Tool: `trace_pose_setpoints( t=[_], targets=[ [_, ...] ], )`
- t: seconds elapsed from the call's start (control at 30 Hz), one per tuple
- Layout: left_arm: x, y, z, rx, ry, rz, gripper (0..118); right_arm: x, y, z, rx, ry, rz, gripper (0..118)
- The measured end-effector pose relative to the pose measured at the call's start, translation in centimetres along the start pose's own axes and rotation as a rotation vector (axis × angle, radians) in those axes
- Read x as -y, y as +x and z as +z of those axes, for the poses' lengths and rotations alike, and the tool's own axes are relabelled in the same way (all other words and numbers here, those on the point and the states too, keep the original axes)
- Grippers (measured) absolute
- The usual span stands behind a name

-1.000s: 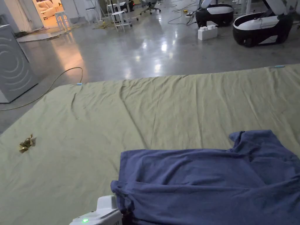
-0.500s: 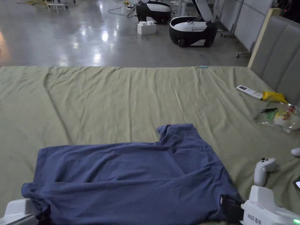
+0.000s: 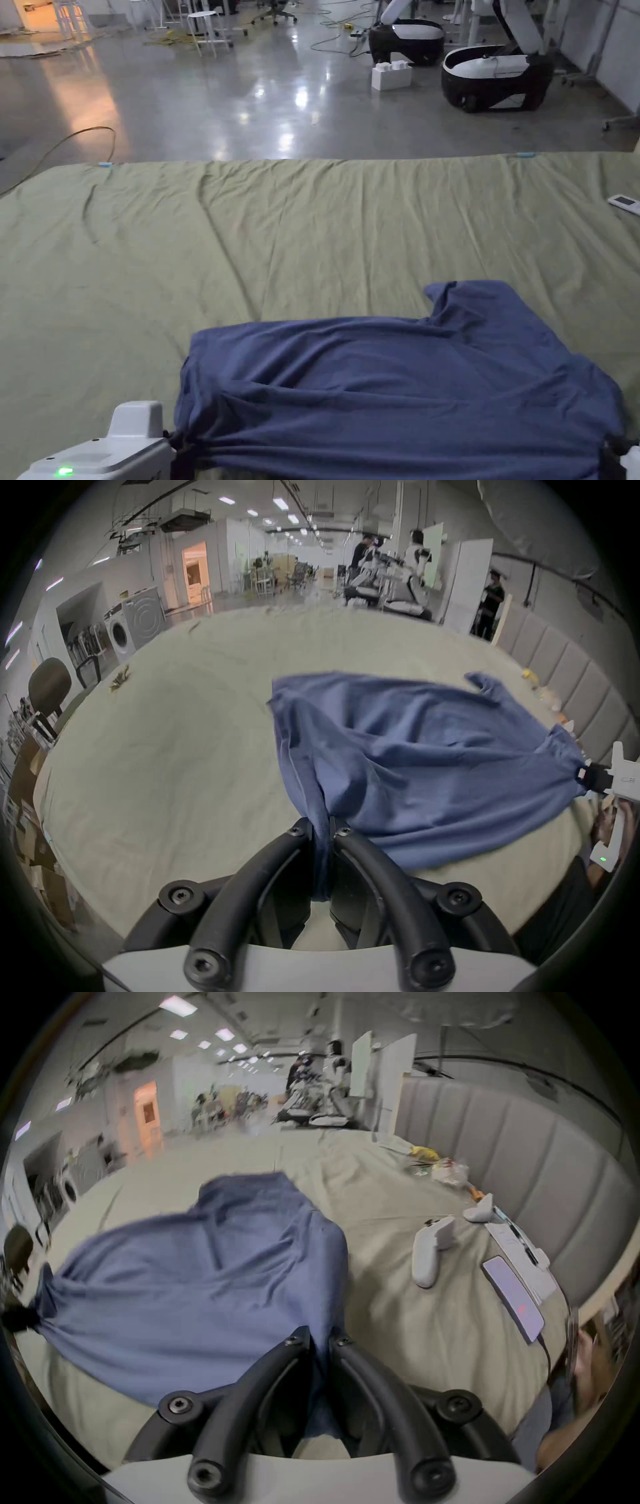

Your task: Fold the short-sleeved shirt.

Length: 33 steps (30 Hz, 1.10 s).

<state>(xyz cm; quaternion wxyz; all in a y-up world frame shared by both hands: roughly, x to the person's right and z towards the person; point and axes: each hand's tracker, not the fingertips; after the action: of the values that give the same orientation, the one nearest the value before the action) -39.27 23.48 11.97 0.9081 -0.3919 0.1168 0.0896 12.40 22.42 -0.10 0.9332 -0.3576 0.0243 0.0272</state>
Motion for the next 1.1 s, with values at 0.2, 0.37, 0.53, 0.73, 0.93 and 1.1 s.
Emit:
trace_pose_setpoints(
  t=[0.2, 0.37, 0.53, 0.73, 0.93, 1.1],
  targets=[
    [5.0, -2.5, 3.5, 0.028, -0.071, 0.027, 8, 4.4, 0.4, 4.5, -0.002, -0.045, 0.076, 8],
    [8.9, -2.9, 3.6, 0.032, -0.097, 0.054, 9, 7.6, 0.6, 4.4, -0.011, -0.107, 0.112, 9],
    [8.6, -3.9, 3.4, 0.001, -0.073, 0.120, 64, 7.7, 1.3, 4.4, -0.011, -0.132, 0.097, 61],
    [5.9, -3.0, 13.8, 0.004, 0.482, 0.006, 95, 4.8, 2.4, 9.9, -0.074, 0.146, 0.058, 76],
    [2.6, 0.9, 23.2, -0.022, 0.717, -0.080, 95, 1.1, -0.1, 18.4, -0.217, 0.483, 0.031, 76],
    [1.7, 4.2, 27.4, 0.005, 0.790, -0.096, 90, -0.8, -2.5, 23.2, -0.276, 0.634, 0.092, 76]
  ],
)
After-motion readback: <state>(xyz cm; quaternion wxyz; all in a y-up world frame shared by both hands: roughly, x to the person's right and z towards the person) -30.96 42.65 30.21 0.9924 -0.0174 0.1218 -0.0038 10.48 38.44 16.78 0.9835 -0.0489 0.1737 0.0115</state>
